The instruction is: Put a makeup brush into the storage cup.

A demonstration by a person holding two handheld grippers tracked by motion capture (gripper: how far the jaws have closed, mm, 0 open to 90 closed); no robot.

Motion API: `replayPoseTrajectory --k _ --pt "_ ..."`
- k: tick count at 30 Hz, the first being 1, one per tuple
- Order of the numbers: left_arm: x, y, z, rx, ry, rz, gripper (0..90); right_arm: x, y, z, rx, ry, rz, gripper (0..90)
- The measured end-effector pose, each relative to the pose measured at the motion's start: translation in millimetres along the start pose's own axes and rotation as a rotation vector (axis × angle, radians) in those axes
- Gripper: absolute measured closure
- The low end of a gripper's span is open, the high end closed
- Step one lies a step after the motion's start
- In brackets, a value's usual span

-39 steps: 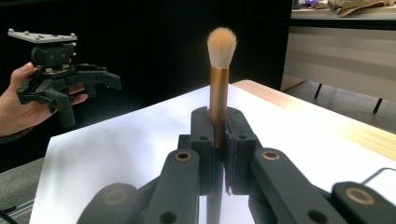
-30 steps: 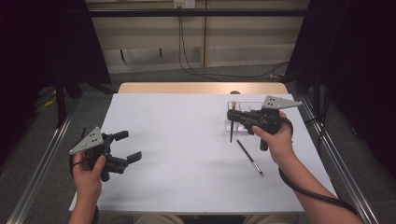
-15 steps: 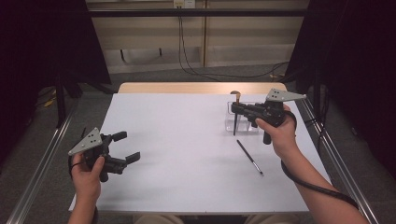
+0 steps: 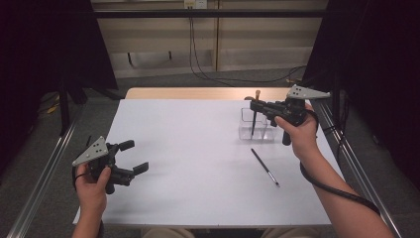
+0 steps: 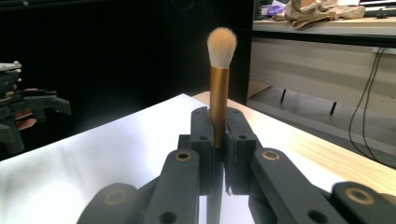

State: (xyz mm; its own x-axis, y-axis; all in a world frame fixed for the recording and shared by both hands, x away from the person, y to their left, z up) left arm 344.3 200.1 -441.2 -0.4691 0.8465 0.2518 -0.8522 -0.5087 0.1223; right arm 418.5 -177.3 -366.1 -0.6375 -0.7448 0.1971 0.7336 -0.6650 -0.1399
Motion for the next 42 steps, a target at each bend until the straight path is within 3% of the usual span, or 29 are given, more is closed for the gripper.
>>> replayPoseTrajectory --k 8,27,30,42 --pt "-3.6 -0.5 -1.1 -0.009 -0.008 -0.007 0.1 3.8 11.4 3.4 0.018 0.0 -0.032 83.9" --pt "-6.4 -0.5 -1.5 0.001 -0.01 -0.01 0.1 12.6 40.1 10.8 0.0 0.023 -0.101 83.9" --pt "-6.4 0.2 -1.3 0.003 -0.006 -0.026 0.1 13.5 45.1 10.1 0.0 0.025 -0.123 84.0" --pt "-5.8 -0.9 -0.9 -0.002 -0.002 -0.017 0.1 12.9 58.7 11.8 0.006 0.021 -0.158 83.9"
Point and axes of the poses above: each handheld gripper's, and its own axes: x roughly backward along the jaws, z roughly out of its top, y roughly to its right, the point moved 9 cm from there along -x, roughly forward along the jaws, and after that the axes turned 1 degree about -z, right-handed, at the moved point
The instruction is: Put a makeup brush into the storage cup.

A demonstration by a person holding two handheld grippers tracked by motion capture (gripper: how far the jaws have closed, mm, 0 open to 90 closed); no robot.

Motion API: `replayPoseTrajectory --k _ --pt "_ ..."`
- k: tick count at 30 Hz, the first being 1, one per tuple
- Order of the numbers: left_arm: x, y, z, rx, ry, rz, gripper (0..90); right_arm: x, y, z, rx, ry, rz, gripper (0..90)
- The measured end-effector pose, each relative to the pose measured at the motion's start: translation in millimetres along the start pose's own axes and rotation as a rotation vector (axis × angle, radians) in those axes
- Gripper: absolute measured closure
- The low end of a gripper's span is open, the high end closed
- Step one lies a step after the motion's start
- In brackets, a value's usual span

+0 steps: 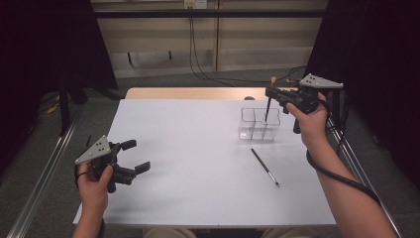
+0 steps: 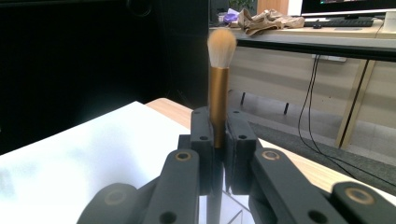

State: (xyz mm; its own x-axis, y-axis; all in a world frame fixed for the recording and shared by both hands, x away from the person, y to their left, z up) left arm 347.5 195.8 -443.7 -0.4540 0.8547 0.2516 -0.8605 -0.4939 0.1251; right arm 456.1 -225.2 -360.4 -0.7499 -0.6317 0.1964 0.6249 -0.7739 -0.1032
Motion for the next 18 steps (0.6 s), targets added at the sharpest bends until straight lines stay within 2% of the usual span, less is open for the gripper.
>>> replayPoseTrajectory --k 6,7,12,18 --pt "0.1 0.8 -0.1 -0.005 -0.003 -0.01 0.1 -1.3 7.8 1.3 -0.011 0.008 -0.018 83.9" --pt "0.3 0.3 -0.1 -0.005 -0.006 0.003 0.1 -1.5 9.2 1.4 -0.01 0.01 -0.02 83.9" --pt "-0.2 1.1 -0.1 -0.007 -0.004 -0.011 0.1 -1.3 13.5 1.6 -0.005 0.005 -0.035 83.9" --pt "-0.3 0.9 0.4 -0.007 0.001 -0.004 0.2 -0.3 19.0 -0.3 0.0 -0.004 -0.053 83.9"
Point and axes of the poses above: each handheld gripper's, and its own axes: x roughly backward along the jaws, z roughly out of its top, y roughly to its right, the point moved 9 cm from there along -x, roughly forward along the jaws, and after that the axes turned 1 degree about -z, right-handed, at the moved point
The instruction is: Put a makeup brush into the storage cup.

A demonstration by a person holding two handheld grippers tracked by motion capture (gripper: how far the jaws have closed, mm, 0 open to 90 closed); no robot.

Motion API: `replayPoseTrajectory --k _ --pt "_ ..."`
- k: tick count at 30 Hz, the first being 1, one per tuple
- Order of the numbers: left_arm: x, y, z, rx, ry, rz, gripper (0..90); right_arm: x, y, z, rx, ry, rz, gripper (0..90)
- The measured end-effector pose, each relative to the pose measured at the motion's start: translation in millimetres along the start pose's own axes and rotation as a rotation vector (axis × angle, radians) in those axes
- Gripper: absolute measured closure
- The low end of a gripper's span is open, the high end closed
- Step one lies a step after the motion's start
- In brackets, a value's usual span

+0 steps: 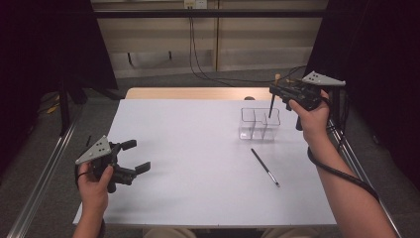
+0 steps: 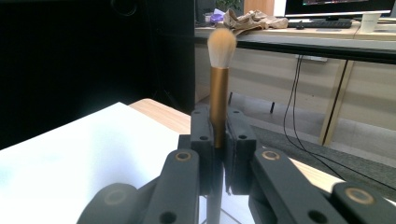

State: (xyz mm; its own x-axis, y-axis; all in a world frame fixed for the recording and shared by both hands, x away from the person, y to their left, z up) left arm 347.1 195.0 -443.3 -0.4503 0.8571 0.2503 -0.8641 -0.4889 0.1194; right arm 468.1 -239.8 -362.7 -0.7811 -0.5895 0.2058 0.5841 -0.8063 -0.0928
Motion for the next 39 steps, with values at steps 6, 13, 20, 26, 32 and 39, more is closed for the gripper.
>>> replayPoseTrajectory --k 6,13,20,26,32,39 --pt "-0.5 0.8 0.0 0.004 -0.002 0.001 0.2 -0.4 5.2 -1.4 -0.004 -0.001 -0.01 83.9" --pt "0.1 1.7 0.5 -0.001 -0.003 -0.007 0.2 -0.5 6.7 0.0 0.009 -0.01 -0.019 83.9" --pt "-0.4 2.0 0.7 -0.002 0.001 -0.003 0.2 -0.9 8.4 -5.4 -0.002 -0.012 -0.019 83.9" --pt "-2.0 2.4 -0.2 -0.004 -0.006 -0.01 0.2 -2.4 11.6 -12.4 -0.009 -0.018 -0.029 83.9" --pt "-0.9 1.5 -0.8 0.002 -0.006 -0.007 0.2 -5.8 14.3 -18.0 -0.026 -0.013 -0.03 83.8" --pt "-0.4 2.3 -0.3 -0.001 -0.008 -0.014 0.2 -5.2 16.4 -20.1 -0.023 -0.013 -0.036 83.8"
Point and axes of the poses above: each handheld gripper's, and its own axes: x roughly backward along the jaws, z roughly out of its top, y roughly to its right, the point moved 9 cm from there along -x, roughly forward along the jaws, and after that the axes turned 1 degree about -z, right-handed, at the moved point
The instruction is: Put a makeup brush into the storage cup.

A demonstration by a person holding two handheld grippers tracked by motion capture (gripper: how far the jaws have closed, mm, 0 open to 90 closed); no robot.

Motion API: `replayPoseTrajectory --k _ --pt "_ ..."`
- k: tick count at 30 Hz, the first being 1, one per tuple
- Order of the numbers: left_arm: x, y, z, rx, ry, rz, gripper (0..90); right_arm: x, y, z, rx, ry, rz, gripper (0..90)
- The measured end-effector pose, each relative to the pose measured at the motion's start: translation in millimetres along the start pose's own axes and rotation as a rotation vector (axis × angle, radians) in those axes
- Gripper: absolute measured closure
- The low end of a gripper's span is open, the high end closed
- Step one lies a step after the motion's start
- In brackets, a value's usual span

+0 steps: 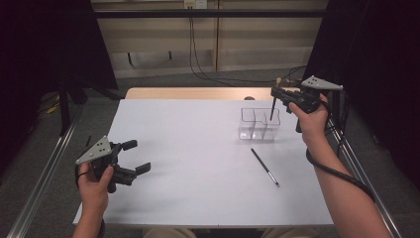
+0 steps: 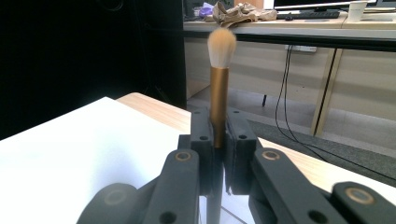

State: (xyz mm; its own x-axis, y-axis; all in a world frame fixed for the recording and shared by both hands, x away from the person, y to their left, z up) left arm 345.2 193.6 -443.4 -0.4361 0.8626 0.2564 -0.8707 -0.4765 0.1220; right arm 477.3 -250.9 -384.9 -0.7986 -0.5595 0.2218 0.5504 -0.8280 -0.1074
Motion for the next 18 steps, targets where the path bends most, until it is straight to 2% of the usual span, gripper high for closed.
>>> replayPoseTrajectory --k 18 --pt "-1.8 1.2 -0.7 0.001 0.001 -0.002 0.2 2.9 6.3 -11.2 -0.012 -0.01 -0.008 83.8"
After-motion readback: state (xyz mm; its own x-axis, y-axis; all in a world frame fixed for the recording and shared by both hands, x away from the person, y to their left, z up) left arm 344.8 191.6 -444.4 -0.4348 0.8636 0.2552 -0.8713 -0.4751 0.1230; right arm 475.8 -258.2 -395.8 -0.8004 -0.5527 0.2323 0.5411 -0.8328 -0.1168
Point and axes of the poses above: each handheld gripper's, and its own axes: x roughly backward along the jaws, z roughly out of its top, y roughly to its right, the point moved 9 cm from there along -x, roughly forward along the jaws, and after that the axes turned 1 degree about -z, right-handed, at the moved point
